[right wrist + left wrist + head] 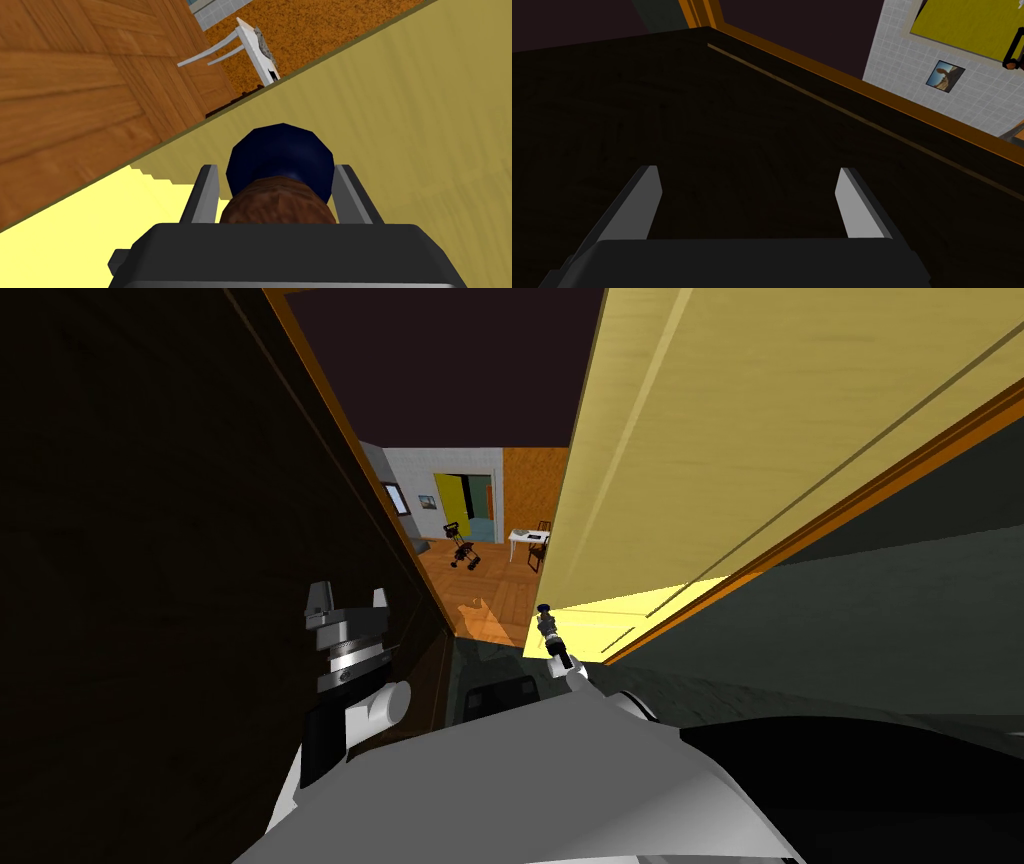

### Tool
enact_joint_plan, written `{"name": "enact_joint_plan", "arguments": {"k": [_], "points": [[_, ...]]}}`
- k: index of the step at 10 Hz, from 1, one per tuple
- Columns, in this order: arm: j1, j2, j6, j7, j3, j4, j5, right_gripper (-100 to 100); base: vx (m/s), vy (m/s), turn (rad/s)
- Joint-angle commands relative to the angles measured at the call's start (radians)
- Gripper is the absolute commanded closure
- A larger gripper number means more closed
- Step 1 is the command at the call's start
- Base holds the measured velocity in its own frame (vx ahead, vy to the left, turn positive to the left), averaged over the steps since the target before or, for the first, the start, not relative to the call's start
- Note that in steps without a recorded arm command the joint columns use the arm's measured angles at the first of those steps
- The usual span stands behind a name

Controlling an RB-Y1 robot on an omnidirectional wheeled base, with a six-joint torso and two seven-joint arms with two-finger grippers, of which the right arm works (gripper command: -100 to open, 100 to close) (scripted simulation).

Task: Pull the door open

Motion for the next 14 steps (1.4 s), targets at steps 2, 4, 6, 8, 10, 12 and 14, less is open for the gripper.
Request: {"name": "enact_joint_plan", "arguments": {"k": [2, 4, 6, 8, 10, 12, 14], "points": [[0.002, -0.002, 0.0, -0.057, 0.0, 0.009, -0.013, 100, -0.031, 0.008, 0.016], [-0.003, -0.006, -0.002, -0.121, 0.002, 0.016, -0.033, 100, -0.043, 0.005, 0.037], [-0.005, -0.008, -0.003, -0.174, 0.003, 0.019, -0.043, 100, -0.034, 0.002, 0.021], [-0.007, -0.01, -0.004, -0.22, 0.004, 0.022, -0.052, 100, -0.026, -0.001, 0.015], [-0.009, -0.012, -0.005, -0.263, 0.005, 0.026, -0.061, 100, -0.038, -0.003, 0.025], [-0.011, -0.014, -0.006, -0.304, 0.006, 0.029, -0.07, 100, -0.032, -0.003, 0.021], [-0.014, -0.018, -0.009, -0.372, 0.008, 0.035, -0.088, 100, -0.04, 0.006, 0.026]]}}
